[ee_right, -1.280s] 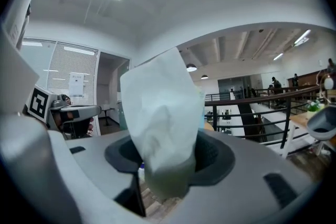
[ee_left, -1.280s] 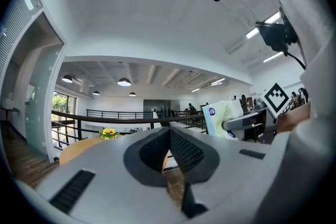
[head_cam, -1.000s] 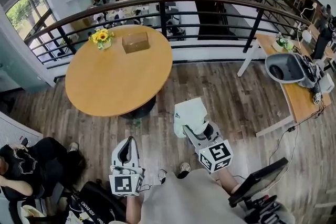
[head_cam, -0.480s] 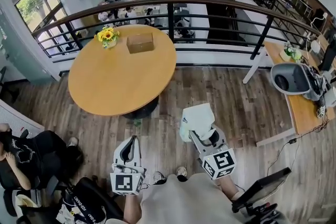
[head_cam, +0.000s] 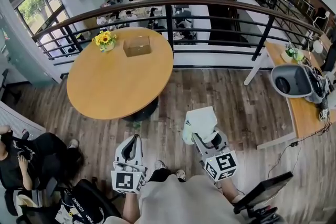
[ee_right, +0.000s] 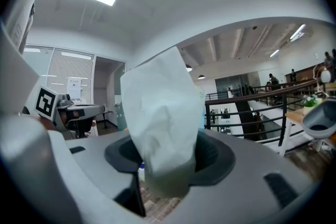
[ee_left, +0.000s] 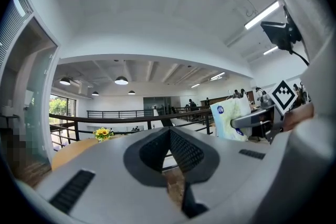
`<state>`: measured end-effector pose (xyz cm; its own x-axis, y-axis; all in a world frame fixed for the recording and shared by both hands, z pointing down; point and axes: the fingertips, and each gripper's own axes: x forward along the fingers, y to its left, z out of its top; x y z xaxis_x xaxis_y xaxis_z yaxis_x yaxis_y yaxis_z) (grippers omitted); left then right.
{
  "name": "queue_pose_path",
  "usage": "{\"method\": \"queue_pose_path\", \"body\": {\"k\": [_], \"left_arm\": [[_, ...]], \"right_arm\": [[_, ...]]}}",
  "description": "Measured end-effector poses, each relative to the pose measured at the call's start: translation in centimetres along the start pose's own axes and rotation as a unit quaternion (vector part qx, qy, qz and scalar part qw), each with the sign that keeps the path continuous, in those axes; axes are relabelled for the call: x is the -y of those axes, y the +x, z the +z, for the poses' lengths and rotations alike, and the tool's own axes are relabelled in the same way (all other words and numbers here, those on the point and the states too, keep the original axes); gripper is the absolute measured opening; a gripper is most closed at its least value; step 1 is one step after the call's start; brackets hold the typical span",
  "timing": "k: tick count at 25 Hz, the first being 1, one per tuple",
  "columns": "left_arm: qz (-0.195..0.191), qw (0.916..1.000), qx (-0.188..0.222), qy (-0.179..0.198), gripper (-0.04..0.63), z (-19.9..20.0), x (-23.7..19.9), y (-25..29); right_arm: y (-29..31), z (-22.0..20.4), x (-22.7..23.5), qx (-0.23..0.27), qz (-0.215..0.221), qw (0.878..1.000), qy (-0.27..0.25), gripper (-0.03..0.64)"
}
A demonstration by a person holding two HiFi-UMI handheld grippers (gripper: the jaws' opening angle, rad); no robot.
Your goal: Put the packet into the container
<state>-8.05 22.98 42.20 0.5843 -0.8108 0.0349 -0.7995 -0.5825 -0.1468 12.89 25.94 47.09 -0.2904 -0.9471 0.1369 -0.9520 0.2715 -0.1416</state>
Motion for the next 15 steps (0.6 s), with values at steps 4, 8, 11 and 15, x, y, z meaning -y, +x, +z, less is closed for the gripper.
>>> {"method": "queue_pose_path", "body": {"k": [4,8,11,15], "left_arm": [[0.001,0.9999,0.008,-0.007,0.005,-0.2,-0.4,0.9],[0.005,0.9999,0.009,-0.013,0.005,-0.6,-0.9,2.0],[0.006,0.9997,0.013,-0.018,0.005,-0.8,-1.5,3.4],[0.002,0.9997,0.014,-0.022,0.005,-1.4,-2.3,5.8]], "right_arm": [[1.1,0.1,0.1,0.003,0.008,1.0,-0.005,0.224],[2.2,0.4,0.6,0.001,0.013,1.0,-0.012,0.225],[3.4,0.9,1.3,0.003,0.012,1.0,-0.018,0.225],[5.5,1.0,2.5,-0.002,0.009,1.0,-0.023,0.225]]}}
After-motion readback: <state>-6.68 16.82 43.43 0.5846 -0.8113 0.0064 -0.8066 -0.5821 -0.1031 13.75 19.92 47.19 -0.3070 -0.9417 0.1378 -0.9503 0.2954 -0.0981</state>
